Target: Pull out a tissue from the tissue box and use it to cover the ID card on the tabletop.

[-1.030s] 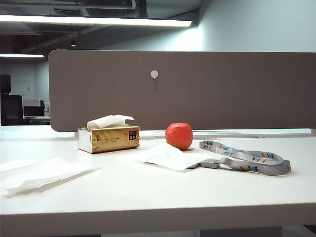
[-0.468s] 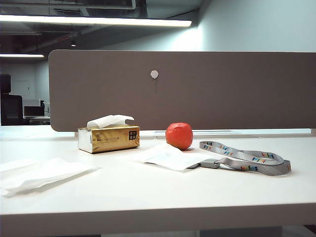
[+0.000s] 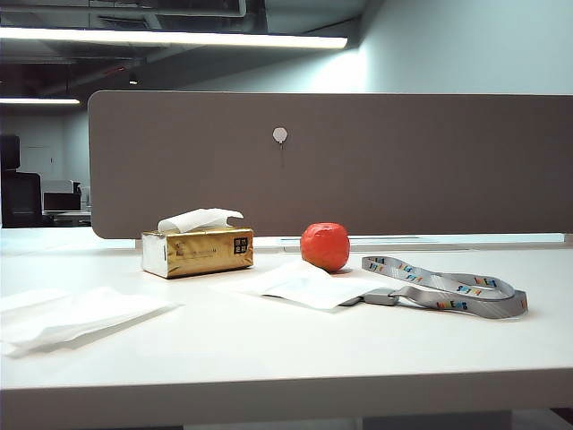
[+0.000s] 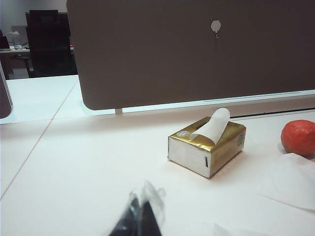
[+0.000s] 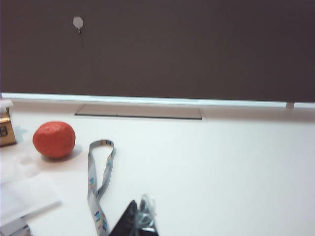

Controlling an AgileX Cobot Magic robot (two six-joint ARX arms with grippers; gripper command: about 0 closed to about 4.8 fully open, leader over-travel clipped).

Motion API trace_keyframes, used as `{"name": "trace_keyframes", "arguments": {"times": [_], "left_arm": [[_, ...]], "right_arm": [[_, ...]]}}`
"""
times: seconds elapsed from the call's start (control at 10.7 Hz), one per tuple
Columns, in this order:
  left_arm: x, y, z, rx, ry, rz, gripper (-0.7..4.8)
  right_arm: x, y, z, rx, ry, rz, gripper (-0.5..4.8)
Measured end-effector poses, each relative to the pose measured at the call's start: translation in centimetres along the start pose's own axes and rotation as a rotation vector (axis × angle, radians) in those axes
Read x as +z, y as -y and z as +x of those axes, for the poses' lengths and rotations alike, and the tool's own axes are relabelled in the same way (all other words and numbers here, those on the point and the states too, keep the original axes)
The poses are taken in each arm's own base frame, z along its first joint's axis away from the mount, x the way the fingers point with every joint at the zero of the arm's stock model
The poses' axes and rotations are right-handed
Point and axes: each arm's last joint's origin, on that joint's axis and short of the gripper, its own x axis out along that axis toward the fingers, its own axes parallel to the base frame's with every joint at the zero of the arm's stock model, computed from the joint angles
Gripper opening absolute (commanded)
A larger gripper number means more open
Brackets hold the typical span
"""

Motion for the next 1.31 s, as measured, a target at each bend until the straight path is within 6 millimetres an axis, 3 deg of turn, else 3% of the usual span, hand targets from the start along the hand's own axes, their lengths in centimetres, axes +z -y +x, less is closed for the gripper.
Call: {"name": "trace_keyframes", "arguments": {"times": [1.31], "left_arm": [[-0.18, 0.01, 0.0, -0.001, -0.019, -0.002, -0.06]], "right_arm": [[-0.13, 0.0, 0.0, 0.0, -0.014, 0.003, -0.05]]}}
